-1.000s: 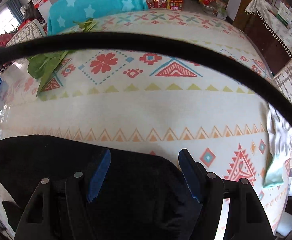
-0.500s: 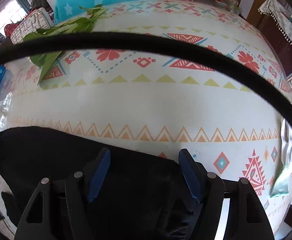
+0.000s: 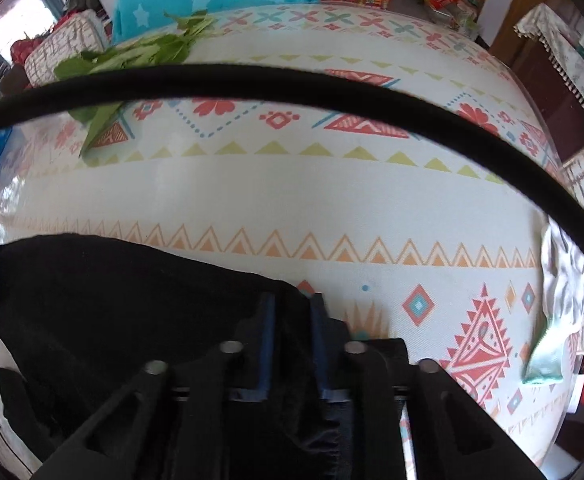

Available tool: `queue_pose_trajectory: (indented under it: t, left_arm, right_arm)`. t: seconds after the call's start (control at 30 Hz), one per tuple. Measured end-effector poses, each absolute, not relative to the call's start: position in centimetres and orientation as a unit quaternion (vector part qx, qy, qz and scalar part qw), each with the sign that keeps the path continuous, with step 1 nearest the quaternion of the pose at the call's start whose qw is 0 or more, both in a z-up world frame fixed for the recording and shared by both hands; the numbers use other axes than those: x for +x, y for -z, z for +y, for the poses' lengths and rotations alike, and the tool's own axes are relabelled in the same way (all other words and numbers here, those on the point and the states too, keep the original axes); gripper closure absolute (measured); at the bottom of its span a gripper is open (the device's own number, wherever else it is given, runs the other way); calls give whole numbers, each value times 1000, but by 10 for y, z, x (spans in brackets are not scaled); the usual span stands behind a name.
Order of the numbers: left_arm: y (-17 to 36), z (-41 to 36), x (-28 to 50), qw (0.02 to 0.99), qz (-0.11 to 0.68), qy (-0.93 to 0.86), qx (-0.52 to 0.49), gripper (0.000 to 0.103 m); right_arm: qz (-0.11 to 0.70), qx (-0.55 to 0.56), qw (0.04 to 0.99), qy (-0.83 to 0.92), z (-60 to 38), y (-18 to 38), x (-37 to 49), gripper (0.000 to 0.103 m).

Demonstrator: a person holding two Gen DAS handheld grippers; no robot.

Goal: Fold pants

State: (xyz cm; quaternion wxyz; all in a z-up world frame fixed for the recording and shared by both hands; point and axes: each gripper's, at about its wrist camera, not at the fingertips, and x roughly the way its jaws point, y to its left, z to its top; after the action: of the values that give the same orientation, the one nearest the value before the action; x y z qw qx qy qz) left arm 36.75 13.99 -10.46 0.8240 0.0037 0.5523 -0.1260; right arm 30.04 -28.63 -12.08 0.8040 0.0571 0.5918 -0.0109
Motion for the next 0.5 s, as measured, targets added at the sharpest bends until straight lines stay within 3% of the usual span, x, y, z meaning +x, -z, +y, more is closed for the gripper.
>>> queue_pose_trajectory:
  t: [0.5]
  left_arm:
    - [24,139,304,870,479,117,-4,93]
  right_arm:
    - [521,50,852,3,-275,56,243,90]
